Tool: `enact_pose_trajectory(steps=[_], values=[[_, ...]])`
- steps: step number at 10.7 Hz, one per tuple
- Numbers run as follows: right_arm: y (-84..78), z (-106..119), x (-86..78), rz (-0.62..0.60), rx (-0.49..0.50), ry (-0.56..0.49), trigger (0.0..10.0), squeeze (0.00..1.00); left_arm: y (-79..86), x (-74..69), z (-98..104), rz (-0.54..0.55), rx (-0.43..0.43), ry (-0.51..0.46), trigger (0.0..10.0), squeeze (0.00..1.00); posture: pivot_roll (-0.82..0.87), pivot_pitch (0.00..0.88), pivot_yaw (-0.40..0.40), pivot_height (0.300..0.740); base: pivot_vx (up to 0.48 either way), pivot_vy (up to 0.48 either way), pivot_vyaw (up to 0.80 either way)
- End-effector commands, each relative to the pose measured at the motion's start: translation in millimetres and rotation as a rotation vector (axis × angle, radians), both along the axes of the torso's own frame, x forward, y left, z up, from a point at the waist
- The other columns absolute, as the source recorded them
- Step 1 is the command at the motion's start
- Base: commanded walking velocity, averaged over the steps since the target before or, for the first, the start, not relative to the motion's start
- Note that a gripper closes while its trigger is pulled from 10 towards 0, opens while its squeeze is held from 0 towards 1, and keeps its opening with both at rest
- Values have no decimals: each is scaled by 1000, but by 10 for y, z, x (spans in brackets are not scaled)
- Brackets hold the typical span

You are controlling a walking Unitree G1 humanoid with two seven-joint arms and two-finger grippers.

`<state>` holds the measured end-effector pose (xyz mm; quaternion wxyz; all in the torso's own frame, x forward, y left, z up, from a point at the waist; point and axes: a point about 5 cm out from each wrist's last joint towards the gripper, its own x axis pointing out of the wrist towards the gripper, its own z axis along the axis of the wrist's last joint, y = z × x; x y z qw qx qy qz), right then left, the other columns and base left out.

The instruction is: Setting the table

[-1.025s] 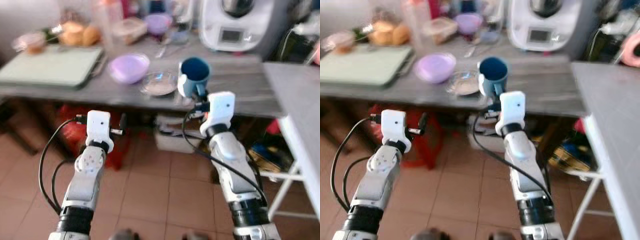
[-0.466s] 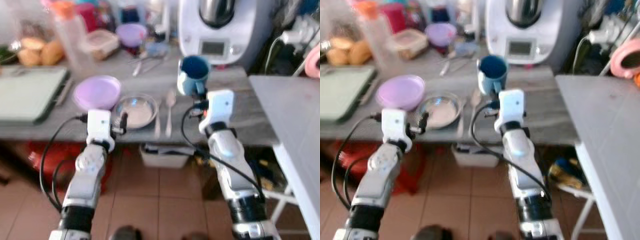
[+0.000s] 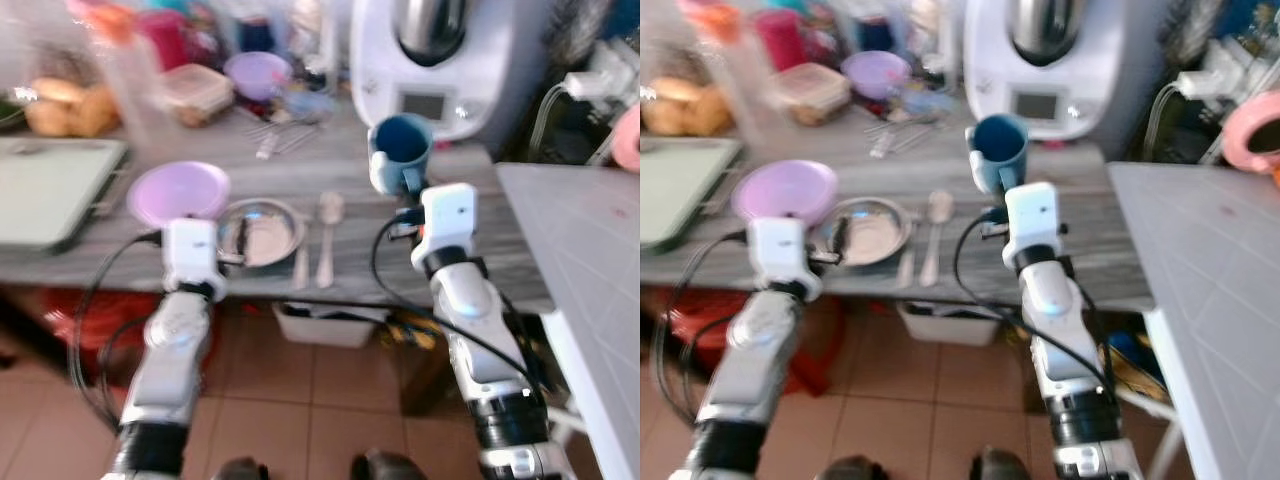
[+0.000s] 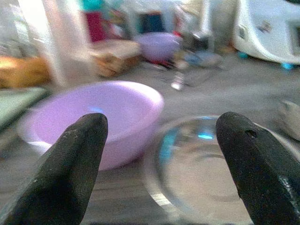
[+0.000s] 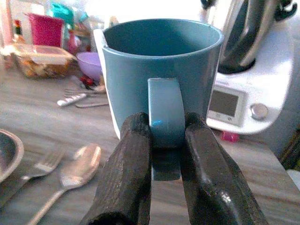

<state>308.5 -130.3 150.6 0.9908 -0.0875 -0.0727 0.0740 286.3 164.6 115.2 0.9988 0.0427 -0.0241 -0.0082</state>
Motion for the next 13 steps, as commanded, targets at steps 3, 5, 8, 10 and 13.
enact_pose_trajectory(steps=[3, 5, 8, 10, 13], values=[[-107, 92, 32, -27, 2, -44, 10000, 0, 128, -117, -8, 26, 40, 14, 10000, 0, -15, 0, 24, 740, 0, 0, 533], [-170, 120, 91, -33, 4, -48, 10000, 0, 106, -151, -30, 13, 41, 25, 10000, 0, -10, 0, 26, 740, 0, 0, 800], [-237, 114, 83, -46, 0, -53, 10000, 0, 91, -164, -58, -4, 20, 49, 10000, 0, -20, 0, 27, 740, 0, 0, 790], [-261, 62, -36, -68, -16, -63, 10000, 0, 126, -217, -91, 6, -2, 57, 10000, 0, -28, 0, 22, 740, 0, 0, 0], [-361, 20, -256, -145, -48, -83, 10000, 0, 82, -206, -53, -17, -30, 43, 10000, 0, -35, 0, 17, 740, 175, 0, 0]])
